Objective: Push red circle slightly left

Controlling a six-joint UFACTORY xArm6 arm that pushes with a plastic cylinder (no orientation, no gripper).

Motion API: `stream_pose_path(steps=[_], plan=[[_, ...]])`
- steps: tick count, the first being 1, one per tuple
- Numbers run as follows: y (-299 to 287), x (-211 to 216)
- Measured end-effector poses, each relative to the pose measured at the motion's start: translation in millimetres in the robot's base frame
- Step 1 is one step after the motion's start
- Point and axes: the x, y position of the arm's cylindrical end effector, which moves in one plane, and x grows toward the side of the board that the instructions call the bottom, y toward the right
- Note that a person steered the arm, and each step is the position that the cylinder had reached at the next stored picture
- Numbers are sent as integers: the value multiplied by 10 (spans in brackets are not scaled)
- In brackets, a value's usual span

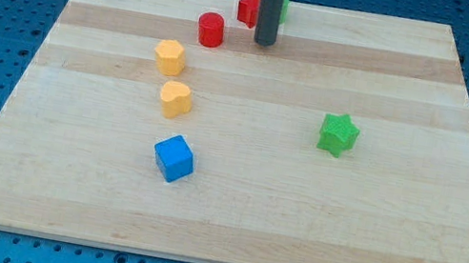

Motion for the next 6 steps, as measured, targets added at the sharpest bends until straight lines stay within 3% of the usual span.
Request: stream_pose_path(steps=[6], plan=[[-1448, -278]])
